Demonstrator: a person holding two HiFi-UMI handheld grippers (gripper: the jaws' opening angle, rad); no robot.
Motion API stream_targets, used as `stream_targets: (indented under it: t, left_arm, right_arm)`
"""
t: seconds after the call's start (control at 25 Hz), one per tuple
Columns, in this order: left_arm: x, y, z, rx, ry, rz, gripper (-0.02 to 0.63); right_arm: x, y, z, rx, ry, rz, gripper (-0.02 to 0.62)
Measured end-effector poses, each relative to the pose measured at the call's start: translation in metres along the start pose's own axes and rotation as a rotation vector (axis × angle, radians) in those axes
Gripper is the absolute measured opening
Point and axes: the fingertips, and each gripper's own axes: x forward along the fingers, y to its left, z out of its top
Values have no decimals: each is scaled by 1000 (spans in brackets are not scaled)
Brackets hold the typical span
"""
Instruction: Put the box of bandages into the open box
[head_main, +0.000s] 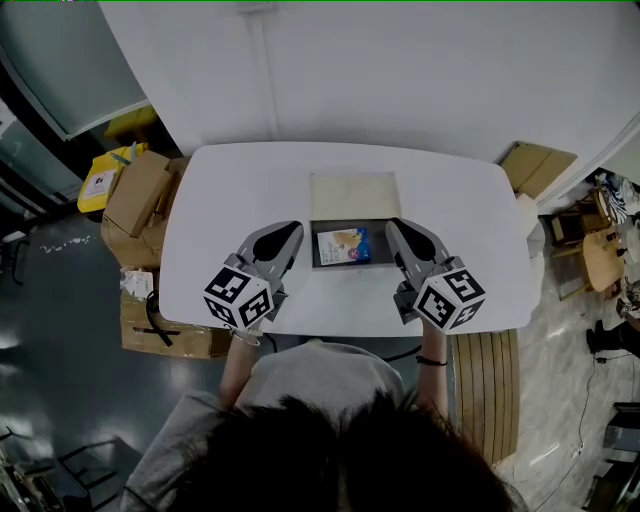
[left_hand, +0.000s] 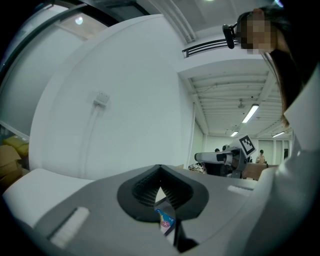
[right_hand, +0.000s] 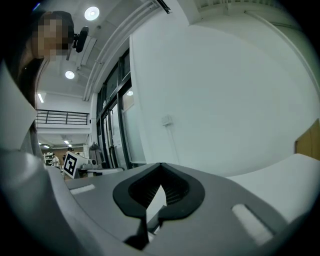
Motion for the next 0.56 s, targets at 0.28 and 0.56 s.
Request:
stream_targets:
  t: [0.28,0.56]
  left_arm:
    - [2,0,-1,-2,2,-3,-12]
    - [3,-1,-2,-1,6,-5,-12]
  right_arm:
    - [0,-1,0,-6,-3,-1,12]
    - [-3,-4,-1,-7,-2,-8,12]
